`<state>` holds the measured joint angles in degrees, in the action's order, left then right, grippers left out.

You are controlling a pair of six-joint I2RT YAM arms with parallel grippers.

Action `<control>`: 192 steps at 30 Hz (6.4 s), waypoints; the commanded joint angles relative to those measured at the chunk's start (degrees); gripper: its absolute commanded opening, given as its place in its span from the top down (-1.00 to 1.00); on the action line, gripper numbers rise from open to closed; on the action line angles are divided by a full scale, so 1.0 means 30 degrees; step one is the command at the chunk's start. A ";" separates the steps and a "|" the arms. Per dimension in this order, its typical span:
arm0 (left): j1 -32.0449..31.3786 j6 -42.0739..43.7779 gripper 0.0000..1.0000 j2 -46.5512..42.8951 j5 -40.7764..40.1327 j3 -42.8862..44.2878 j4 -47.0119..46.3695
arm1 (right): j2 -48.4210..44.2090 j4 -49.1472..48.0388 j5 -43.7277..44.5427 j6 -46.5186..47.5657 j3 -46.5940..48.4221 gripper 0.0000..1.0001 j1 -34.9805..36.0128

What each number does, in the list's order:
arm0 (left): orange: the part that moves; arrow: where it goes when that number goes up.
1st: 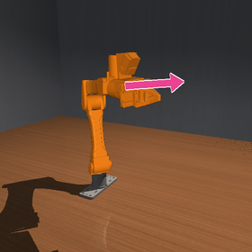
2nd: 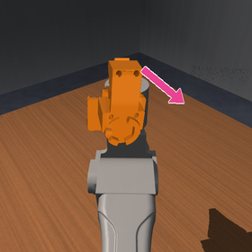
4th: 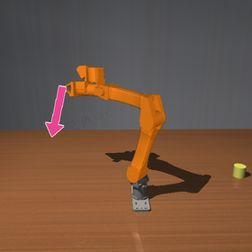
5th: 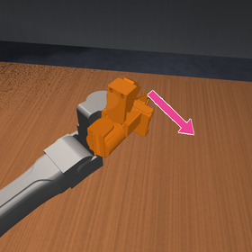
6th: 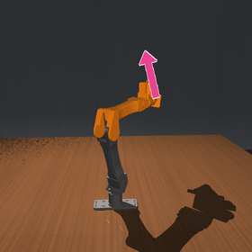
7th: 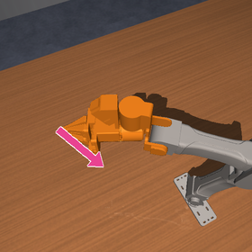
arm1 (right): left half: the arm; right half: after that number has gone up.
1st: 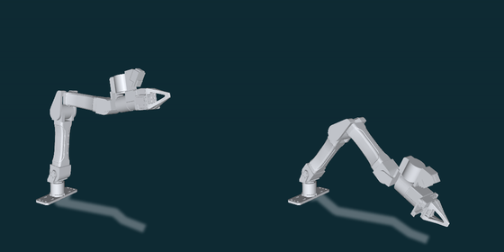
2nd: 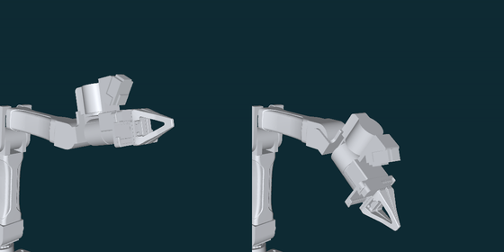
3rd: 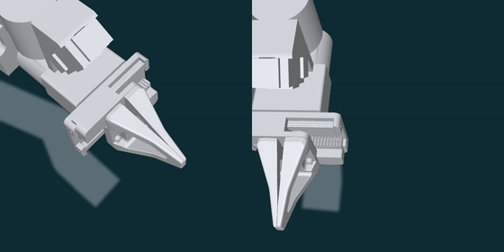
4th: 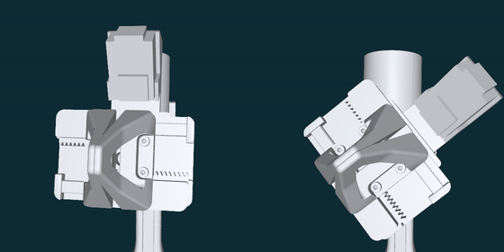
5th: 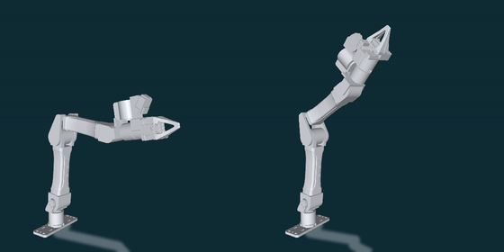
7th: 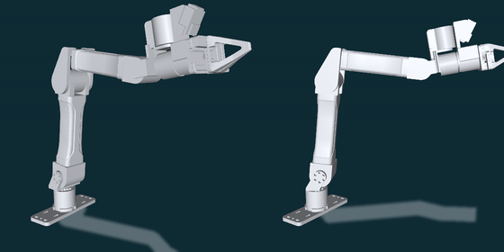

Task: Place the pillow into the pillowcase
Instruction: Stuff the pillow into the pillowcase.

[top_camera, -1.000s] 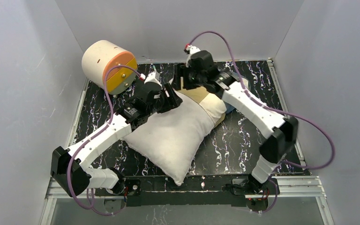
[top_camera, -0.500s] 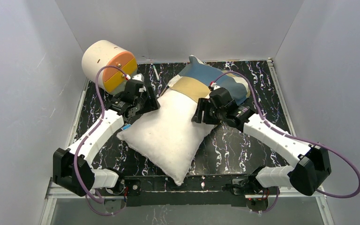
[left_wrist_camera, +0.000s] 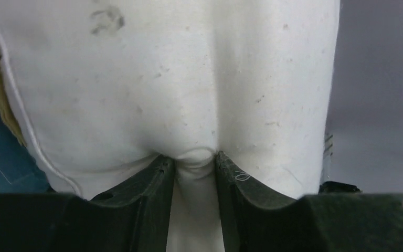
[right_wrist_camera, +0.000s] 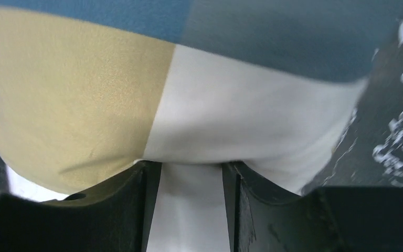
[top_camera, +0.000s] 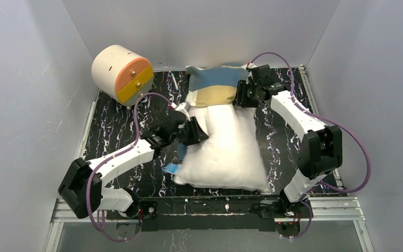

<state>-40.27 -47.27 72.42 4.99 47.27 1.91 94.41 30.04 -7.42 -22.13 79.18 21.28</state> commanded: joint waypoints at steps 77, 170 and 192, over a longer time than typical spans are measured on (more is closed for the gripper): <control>0.3845 0.3275 -0.63 0.1166 0.0610 -0.1913 -0.1419 | -0.1189 -0.5523 0.7446 -0.3666 0.3286 0.97 0.6070; -0.4715 1.5883 1.00 1.0727 -0.9999 2.0663 1.0832 | -1.3669 0.0232 -0.1292 -0.5340 -0.7546 -0.82 -0.5501; -0.2157 1.1605 1.00 1.2447 -1.0768 2.8306 1.2236 | -0.8731 -1.6094 -0.4683 -0.5814 -1.5761 -0.43 -0.5191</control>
<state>-49.67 -10.35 110.83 -22.48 128.40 41.39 62.19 -0.25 -18.39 -42.30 30.74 4.91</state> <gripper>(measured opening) 0.055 0.719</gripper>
